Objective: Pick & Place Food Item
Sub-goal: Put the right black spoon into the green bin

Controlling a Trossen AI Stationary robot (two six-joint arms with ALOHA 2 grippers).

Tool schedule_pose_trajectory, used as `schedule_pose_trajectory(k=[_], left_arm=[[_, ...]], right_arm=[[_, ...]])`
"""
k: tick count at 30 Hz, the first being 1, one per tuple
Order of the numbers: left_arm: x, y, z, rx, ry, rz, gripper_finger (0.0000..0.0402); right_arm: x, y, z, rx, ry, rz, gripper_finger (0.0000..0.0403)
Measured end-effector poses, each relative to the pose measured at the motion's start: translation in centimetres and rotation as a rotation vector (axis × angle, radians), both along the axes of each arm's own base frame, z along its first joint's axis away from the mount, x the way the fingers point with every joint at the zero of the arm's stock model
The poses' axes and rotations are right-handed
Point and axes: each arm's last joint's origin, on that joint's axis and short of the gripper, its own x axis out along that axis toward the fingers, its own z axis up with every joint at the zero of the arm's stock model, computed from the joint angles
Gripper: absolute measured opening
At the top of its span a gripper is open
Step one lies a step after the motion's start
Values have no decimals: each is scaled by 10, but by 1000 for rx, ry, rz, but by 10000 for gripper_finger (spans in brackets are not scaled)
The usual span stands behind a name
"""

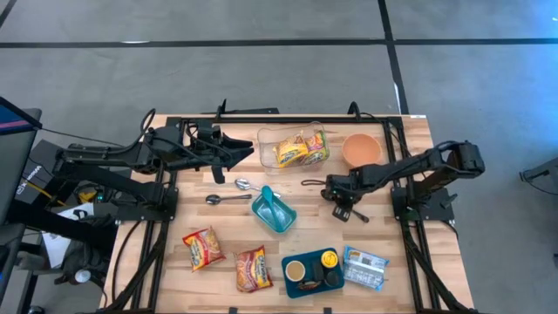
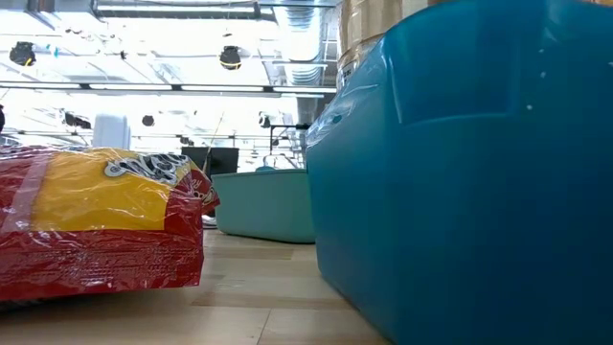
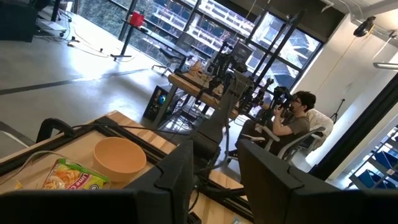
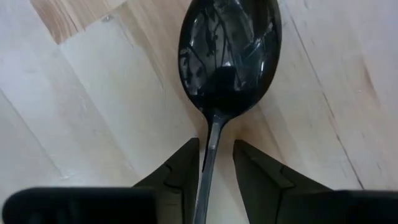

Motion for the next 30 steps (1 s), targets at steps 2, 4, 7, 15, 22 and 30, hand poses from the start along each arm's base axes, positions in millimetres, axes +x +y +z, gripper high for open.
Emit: schedule_pose_trajectory(k=[2,4,7,15,22,30], left_arm=[[0,0,0,0,0,1,123],[0,0,0,0,0,4,123],[0,0,0,0,0,4,123],[0,0,0,0,0,4,123],[0,0,0,0,0,3,123],[0,0,0,0,0,-1,123]], right_arm=[[0,3,1,-30,-7,3,97],[0,6,2,-43,-11,2,97],[0,7,2,-50,-14,5,97],[0,8,2,-52,-16,-9,75],[0,8,2,-55,-21,-9,23],[0,8,2,-55,-24,-10,19]])
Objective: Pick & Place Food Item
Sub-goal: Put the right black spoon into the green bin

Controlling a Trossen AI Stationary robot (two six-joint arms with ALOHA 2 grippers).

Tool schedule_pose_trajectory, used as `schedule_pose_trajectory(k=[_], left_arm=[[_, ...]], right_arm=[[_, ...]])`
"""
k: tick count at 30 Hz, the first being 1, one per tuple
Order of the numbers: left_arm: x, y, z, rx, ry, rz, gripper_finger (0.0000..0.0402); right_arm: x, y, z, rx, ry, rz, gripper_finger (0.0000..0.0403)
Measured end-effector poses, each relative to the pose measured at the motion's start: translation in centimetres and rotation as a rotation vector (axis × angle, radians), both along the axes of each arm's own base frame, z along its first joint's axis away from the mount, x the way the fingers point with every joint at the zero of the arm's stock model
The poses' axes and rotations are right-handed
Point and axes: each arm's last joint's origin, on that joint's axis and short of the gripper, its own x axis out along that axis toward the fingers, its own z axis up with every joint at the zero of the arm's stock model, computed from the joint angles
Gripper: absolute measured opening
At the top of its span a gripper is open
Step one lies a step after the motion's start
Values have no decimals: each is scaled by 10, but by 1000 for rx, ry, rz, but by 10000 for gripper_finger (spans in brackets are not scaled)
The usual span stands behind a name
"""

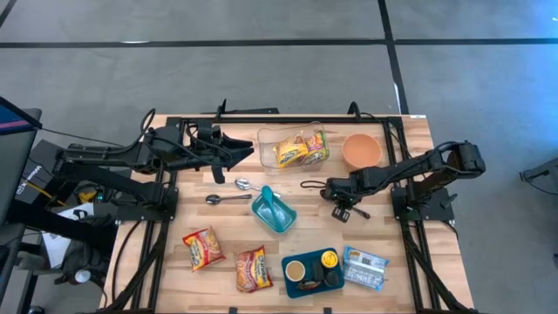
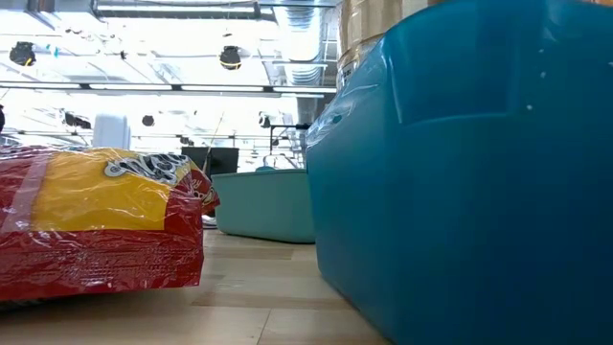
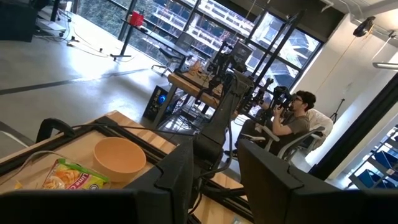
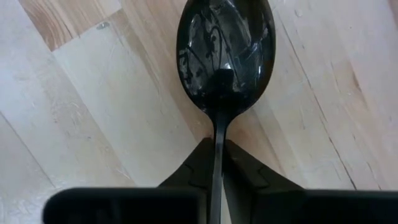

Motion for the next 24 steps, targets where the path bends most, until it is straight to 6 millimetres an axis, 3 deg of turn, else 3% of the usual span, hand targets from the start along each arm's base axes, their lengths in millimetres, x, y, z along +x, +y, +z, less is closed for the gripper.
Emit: schedule_pose_trajectory(k=[24], left_arm=[[0,0,0,0,0,2,123]], right_arm=[[0,0,1,4,-4,9,5]])
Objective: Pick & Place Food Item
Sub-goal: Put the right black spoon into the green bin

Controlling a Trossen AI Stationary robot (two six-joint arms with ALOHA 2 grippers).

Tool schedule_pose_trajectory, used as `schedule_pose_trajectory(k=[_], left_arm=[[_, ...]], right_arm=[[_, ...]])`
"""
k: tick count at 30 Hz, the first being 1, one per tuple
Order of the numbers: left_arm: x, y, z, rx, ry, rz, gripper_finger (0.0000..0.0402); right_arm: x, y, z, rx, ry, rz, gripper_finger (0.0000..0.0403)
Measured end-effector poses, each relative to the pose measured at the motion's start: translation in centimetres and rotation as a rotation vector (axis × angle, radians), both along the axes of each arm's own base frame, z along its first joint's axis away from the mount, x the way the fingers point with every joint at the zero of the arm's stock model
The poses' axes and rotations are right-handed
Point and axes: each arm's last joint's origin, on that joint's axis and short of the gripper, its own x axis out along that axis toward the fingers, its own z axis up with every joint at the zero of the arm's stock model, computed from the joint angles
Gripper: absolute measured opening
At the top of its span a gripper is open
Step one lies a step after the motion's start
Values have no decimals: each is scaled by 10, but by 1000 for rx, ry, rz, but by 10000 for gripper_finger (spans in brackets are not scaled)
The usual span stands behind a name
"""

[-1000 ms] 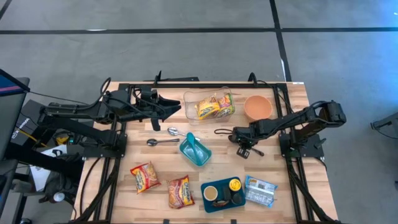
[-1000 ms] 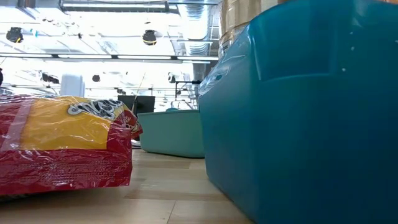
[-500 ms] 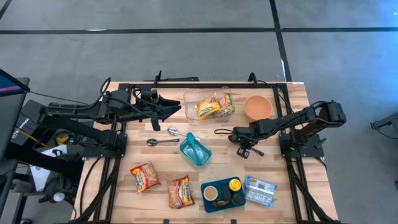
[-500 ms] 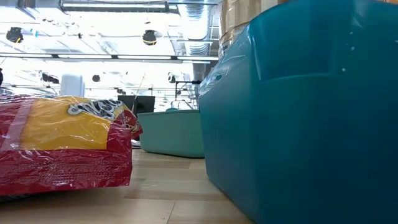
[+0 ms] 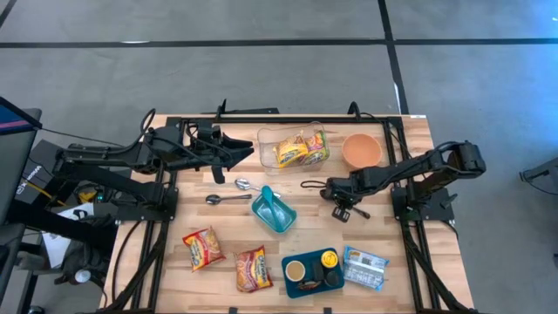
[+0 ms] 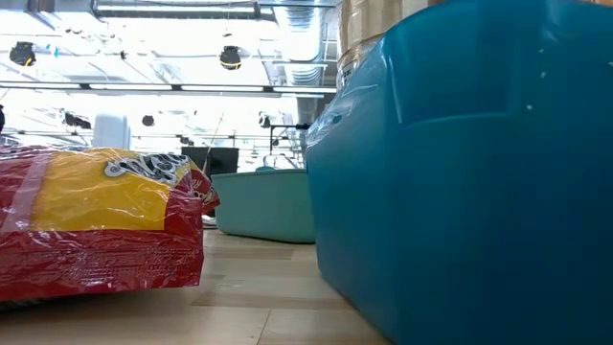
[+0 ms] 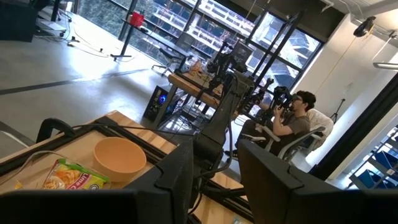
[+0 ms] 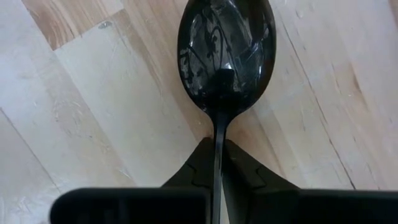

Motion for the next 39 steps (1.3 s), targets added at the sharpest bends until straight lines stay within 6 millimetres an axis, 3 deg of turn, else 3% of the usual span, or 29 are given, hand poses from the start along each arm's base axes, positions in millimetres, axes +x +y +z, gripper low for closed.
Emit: schedule_pose_trajectory(k=[7,23,39], left_arm=[[0,0,0,0,0,4,123],[0,0,0,0,0,2,123],[0,0,7,-3,-73,-2,123]], right_arm=[[1,0,20,-1,-81,19,5],[-2,4,113,146,-581,159,4],[9,-12,144,504,-946,473,5]])
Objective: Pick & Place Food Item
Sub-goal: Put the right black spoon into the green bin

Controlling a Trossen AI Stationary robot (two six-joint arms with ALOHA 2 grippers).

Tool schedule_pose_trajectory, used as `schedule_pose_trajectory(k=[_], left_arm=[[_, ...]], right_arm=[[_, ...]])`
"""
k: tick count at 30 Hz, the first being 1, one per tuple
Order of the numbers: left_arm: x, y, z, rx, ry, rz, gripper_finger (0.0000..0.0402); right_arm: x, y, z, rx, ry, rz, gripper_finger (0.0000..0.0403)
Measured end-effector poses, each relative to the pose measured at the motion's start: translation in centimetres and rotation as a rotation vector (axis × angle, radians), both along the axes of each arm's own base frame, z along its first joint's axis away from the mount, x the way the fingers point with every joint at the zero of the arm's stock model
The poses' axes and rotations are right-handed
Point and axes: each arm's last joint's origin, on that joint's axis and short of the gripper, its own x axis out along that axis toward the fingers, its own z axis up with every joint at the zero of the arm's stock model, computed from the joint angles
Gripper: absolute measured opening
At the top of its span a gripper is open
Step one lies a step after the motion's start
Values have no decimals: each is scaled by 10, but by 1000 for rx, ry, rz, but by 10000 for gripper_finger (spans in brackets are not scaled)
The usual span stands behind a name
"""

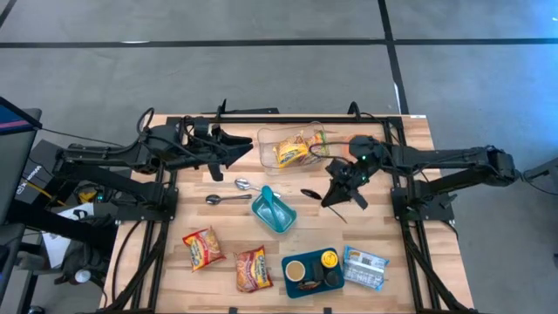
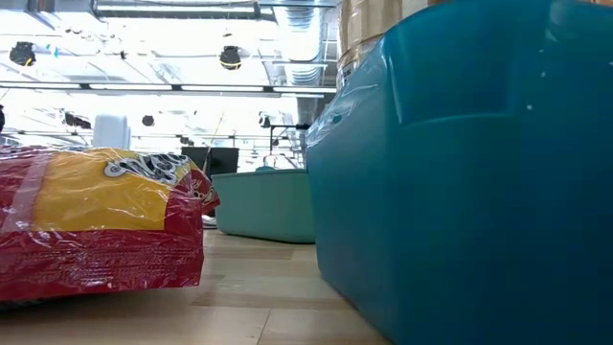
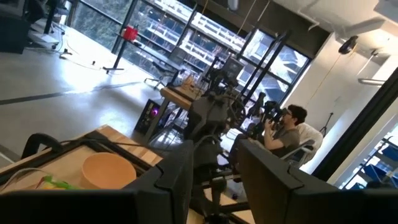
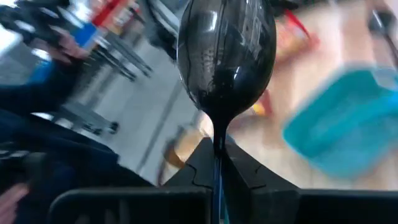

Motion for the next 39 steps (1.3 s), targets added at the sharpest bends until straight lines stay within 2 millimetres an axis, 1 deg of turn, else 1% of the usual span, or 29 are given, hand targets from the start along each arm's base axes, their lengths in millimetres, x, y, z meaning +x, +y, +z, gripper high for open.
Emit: schedule_pose_trajectory(k=[7,12,15,18,22,25,32,36,39], left_arm=[[0,0,2,-1,-18,1,123],[0,0,4,24,-33,4,123],[5,0,0,27,-11,8,123],[15,-1,-7,30,21,8,123],[35,-1,-22,37,83,6,123],[50,-3,-31,91,110,-11,123],[80,-9,-47,199,83,-161,123],[92,-10,-60,203,118,-206,123],[97,-11,-66,202,137,-212,123]], right_arm=[[8,-13,14,87,-150,53,5],[19,-20,16,152,-204,102,5],[26,-24,16,194,-228,137,5],[32,-27,14,244,-229,172,5],[40,-28,14,302,-234,225,5],[42,-29,16,343,-233,259,5],[47,-29,14,394,-203,281,5],[47,-29,13,397,-195,280,5],[47,-29,13,397,-195,282,5]])
